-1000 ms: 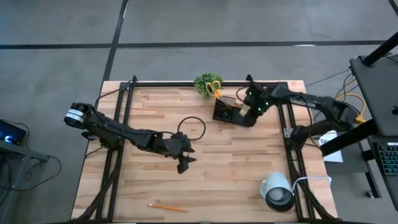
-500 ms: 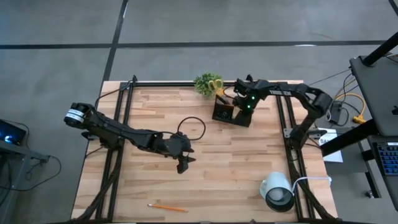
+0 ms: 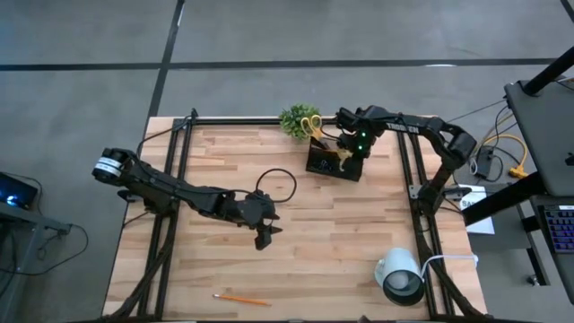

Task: Pick and place office supplies into organizer
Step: Put the yellow sticky note into the desk organizer, then put the orange pencil into the desk organizer

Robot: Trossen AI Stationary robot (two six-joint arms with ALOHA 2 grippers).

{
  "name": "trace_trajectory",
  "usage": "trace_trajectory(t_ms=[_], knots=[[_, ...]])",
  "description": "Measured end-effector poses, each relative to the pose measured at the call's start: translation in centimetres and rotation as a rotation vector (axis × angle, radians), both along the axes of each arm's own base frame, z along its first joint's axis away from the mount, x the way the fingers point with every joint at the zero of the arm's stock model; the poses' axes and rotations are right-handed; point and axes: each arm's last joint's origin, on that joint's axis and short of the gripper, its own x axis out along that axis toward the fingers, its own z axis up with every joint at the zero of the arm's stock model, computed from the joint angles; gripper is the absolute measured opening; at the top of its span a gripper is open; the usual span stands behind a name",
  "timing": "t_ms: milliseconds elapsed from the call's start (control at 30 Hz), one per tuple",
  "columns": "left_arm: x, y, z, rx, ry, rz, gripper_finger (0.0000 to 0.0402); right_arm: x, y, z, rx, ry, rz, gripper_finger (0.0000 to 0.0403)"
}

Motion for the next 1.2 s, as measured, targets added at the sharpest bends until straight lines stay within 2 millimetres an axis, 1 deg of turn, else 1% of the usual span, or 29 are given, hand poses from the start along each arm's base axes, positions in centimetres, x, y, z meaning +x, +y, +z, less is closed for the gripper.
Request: trace_trajectory(t_ms=[133, 233, 300, 400, 500, 600, 700, 767, 833, 900, 1000, 1100, 1200], knots=[[0.0, 0.0, 0.0, 0.000, 0.000, 0.000, 0.0192, -0.5, 0.3, 0.2, 0.013, 0.039, 0.023, 0.0194], [0.0, 0.0, 0.0, 0.000, 0.004, -0.001, 0.0192, -1.0, 0.6, 1.0, -0.014, 0.064, 0.056, 0.0203], [-0.1, 0.0, -0.1, 0.003, 0.020, -0.003, 0.0192, -1.5, 0.7, 1.8, -0.070, 0.106, 0.076, 0.0205], [-0.5, 0.1, -0.5, 0.016, 0.072, -0.004, 0.0192, -2.4, 0.9, 3.6, -0.213, 0.156, 0.086, 0.0203], [-1.0, 0.2, -0.9, 0.034, 0.140, -0.004, 0.0192, -3.1, 1.3, 5.6, -0.324, 0.105, 0.054, 0.0194], [-1.2, 0.3, -1.1, 0.041, 0.164, -0.005, 0.0192, -3.3, 1.5, 6.8, -0.387, 0.014, -0.001, 0.0181], [-1.1, 0.3, -1.1, 0.041, 0.163, -0.005, 0.0192, -2.9, 1.3, 7.0, -0.413, -0.058, -0.070, 0.0168], [-1.1, 0.3, -0.9, 0.040, 0.159, -0.006, 0.0192, -2.6, 1.3, 6.7, -0.352, -0.088, -0.095, 0.0158], [-1.0, 0.2, -0.8, 0.038, 0.154, -0.006, 0.0192, -1.9, 1.7, 5.9, -0.273, -0.100, -0.087, 0.0148], [-1.1, 0.2, -0.8, 0.037, 0.153, -0.008, 0.0192, -1.4, 2.5, 5.1, -0.232, -0.090, -0.063, 0.0137], [-1.2, 0.2, -0.7, 0.020, 0.158, -0.026, 0.0192, -0.5, 4.5, 4.1, -0.174, -0.084, -0.010, 0.0124], [-1.7, -0.3, -1.1, -0.013, 0.214, -0.121, 0.0192, 0.5, 7.6, 3.3, -0.079, -0.101, 0.078, 0.0114], [-2.8, -2.0, -1.5, 0.029, 0.272, -0.245, 0.0192, 1.7, 11.6, 3.2, -0.058, -0.107, 0.228, 0.0108]])
